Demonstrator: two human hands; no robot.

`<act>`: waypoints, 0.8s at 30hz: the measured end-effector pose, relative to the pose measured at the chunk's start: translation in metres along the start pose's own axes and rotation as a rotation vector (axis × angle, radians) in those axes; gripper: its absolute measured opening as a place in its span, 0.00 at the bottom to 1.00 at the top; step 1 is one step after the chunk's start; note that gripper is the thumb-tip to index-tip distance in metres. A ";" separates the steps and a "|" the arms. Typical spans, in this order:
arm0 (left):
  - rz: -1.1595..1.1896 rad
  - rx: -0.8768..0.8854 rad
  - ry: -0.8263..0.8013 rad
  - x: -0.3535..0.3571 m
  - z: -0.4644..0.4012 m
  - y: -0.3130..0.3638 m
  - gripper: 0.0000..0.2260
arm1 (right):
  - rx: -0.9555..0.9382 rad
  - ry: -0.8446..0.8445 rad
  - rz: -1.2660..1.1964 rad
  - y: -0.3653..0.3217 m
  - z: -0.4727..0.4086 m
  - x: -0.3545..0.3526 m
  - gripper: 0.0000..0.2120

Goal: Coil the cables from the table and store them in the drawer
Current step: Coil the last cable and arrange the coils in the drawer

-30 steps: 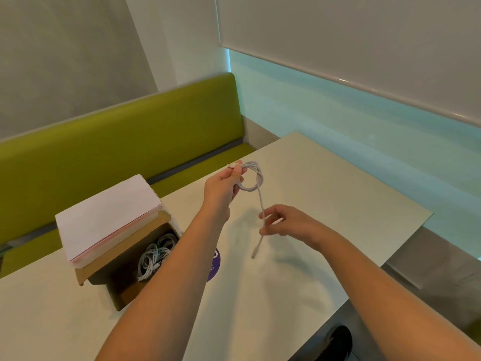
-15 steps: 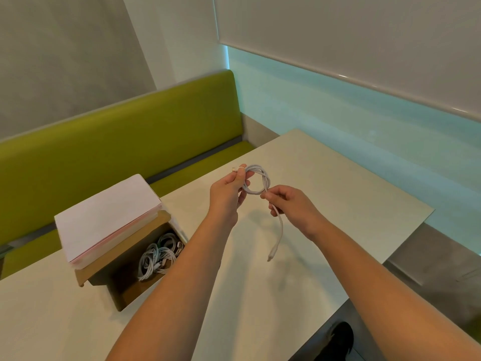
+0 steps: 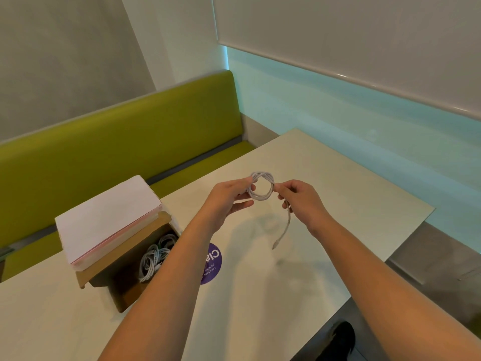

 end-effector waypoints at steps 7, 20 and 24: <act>-0.050 0.091 0.194 -0.004 -0.006 -0.006 0.07 | -0.060 -0.066 -0.002 0.002 0.003 -0.003 0.06; 0.192 -0.007 0.198 0.004 -0.002 -0.013 0.07 | 0.152 -0.004 -0.460 0.028 0.000 -0.004 0.10; 0.218 -0.001 0.142 0.008 -0.001 -0.013 0.06 | 0.205 -0.031 -0.756 0.017 0.003 0.001 0.08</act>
Point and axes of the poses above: each hand's wrist, its own z-axis away from the middle knuckle, its own x-axis out of the palm, y = z × x, the point moved 3 cm from there along -z, towards the middle knuckle, and after that the axes turned 4 degrees about -z, right-handed, at the moved point
